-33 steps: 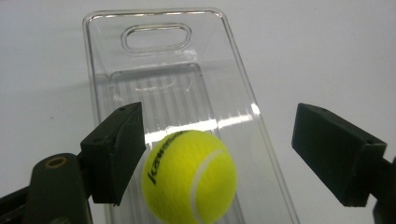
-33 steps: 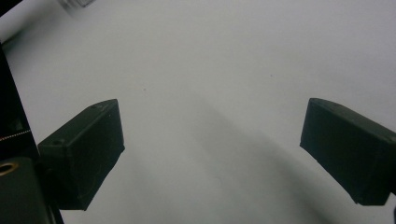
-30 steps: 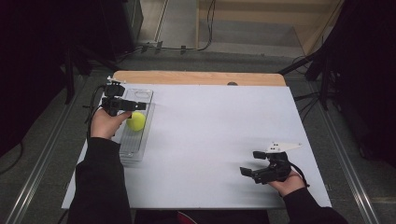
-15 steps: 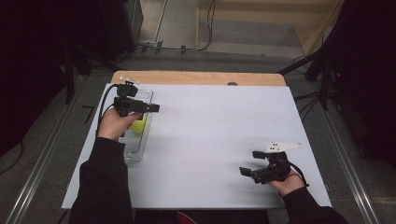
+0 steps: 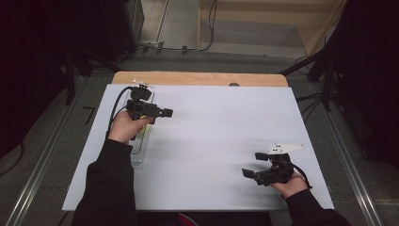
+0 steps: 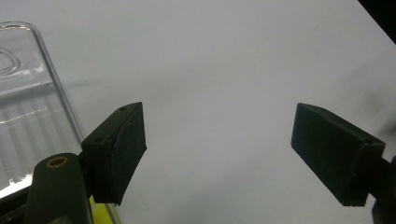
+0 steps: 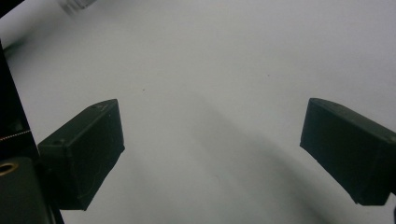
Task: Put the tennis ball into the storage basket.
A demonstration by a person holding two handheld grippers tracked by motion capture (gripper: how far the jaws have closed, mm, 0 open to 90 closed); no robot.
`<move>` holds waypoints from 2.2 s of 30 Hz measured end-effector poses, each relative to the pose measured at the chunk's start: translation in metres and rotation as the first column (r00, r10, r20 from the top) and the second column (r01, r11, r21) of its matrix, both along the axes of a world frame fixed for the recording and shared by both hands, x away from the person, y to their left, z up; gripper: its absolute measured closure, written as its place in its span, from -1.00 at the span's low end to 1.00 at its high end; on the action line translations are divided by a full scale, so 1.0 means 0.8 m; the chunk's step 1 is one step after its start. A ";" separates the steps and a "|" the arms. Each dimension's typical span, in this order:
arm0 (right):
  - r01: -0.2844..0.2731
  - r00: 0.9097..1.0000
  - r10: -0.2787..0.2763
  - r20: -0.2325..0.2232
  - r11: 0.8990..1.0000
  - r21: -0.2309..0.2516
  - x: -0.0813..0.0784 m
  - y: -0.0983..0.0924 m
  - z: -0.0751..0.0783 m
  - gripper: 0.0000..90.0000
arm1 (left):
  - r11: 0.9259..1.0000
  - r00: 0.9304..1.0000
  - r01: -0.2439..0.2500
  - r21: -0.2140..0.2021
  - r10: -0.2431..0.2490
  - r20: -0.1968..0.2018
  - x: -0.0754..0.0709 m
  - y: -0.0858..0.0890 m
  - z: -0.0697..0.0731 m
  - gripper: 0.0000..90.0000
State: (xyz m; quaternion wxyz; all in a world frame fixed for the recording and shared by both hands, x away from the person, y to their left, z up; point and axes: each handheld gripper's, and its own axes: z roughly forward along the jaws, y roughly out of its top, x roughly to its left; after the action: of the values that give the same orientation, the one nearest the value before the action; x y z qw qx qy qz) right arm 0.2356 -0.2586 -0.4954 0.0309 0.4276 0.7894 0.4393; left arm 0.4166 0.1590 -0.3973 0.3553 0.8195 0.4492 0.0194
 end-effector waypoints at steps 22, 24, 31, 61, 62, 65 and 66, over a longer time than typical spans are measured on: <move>0.003 1.000 -0.003 0.002 1.000 0.001 -0.001 -0.001 0.000 -0.90 | 0.990 0.990 0.139 -0.036 -0.137 0.038 -0.056 -0.020 -0.006 -0.59; 0.004 1.000 -0.004 0.001 1.000 0.000 -0.001 -0.001 0.000 -0.90 | 0.988 0.988 0.152 -0.036 -0.151 0.039 -0.060 -0.021 -0.009 -0.58; 0.003 1.000 -0.003 0.001 1.000 0.001 -0.001 -0.001 0.000 -0.90 | 0.986 0.986 0.159 -0.042 -0.156 0.053 -0.073 -0.020 -0.018 -0.59; 0.007 1.000 -0.007 0.000 1.000 -0.003 -0.001 -0.002 0.000 -0.90 | 0.973 0.968 0.227 -0.041 -0.221 0.116 -0.137 0.000 -0.059 -0.59; 0.007 1.000 -0.007 0.000 1.000 -0.002 0.000 -0.002 0.000 -0.90 | 0.973 0.969 0.227 -0.041 -0.221 0.115 -0.138 0.001 -0.060 -0.59; 0.007 1.000 -0.007 0.001 1.000 -0.003 0.000 -0.002 0.000 -0.90 | 0.972 0.968 0.231 -0.036 -0.225 0.113 -0.143 0.002 -0.064 -0.59; 0.007 1.000 -0.007 0.000 1.000 -0.003 0.000 -0.002 0.000 -0.90 | 0.971 0.967 0.235 -0.033 -0.230 0.113 -0.143 0.002 -0.065 -0.59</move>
State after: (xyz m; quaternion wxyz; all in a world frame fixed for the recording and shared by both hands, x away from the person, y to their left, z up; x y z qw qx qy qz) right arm 0.2353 -0.2604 -0.4956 0.0332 0.4304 0.7885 0.4382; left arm 0.3020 0.1606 -0.4496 0.3977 0.8559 0.3304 0.0120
